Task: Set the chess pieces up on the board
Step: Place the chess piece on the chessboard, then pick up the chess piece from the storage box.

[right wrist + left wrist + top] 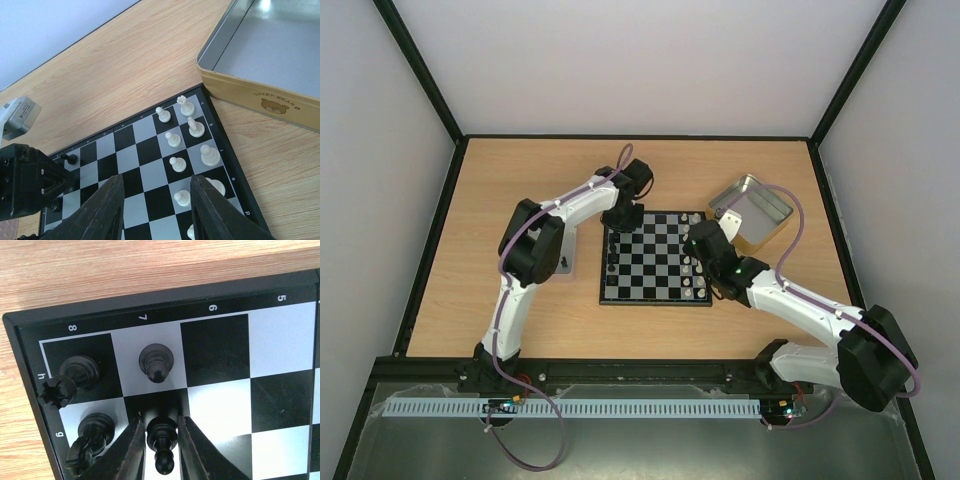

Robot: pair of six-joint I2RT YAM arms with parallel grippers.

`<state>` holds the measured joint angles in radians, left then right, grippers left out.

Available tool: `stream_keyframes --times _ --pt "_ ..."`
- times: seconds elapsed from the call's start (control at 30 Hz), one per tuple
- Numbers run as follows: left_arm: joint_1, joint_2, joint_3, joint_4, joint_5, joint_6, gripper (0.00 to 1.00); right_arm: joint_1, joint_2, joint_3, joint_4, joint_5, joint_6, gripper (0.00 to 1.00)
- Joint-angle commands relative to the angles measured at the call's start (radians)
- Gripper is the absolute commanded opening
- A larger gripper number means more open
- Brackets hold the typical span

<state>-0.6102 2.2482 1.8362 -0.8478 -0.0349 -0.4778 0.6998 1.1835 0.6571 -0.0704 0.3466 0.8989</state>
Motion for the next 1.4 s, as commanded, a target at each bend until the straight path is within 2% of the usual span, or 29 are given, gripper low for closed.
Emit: stream_keyframes --times 0.0,0.3,0.47,0.8,0.97,1.13,1.37 --pt "0.009 0.010 0.027 -0.019 -0.008 0.011 0.23 -0.005 0.007 -0.003 0.004 0.023 0.014 0.36" --pt "0.008 -0.092 0.030 -0.020 0.019 0.018 0.33 -0.004 -0.001 0.003 0.006 0.014 0.015 0.36" --pt "0.009 -0.221 -0.035 -0.003 -0.008 0.014 0.38 -0.005 -0.004 0.005 0.009 0.008 0.013 0.36" --pt "0.092 -0.586 -0.477 0.093 -0.104 -0.070 0.41 -0.004 0.032 0.027 0.023 -0.029 0.007 0.36" --pt "0.190 -0.725 -0.688 0.107 -0.072 -0.078 0.33 -0.004 0.065 0.042 0.038 -0.057 0.011 0.35" --pt "0.232 -0.753 -0.822 0.118 -0.029 -0.040 0.32 -0.004 0.088 0.049 0.044 -0.077 0.014 0.35" --pt "0.258 -0.663 -0.868 0.170 -0.022 -0.005 0.32 -0.003 0.104 0.059 0.042 -0.084 0.017 0.35"
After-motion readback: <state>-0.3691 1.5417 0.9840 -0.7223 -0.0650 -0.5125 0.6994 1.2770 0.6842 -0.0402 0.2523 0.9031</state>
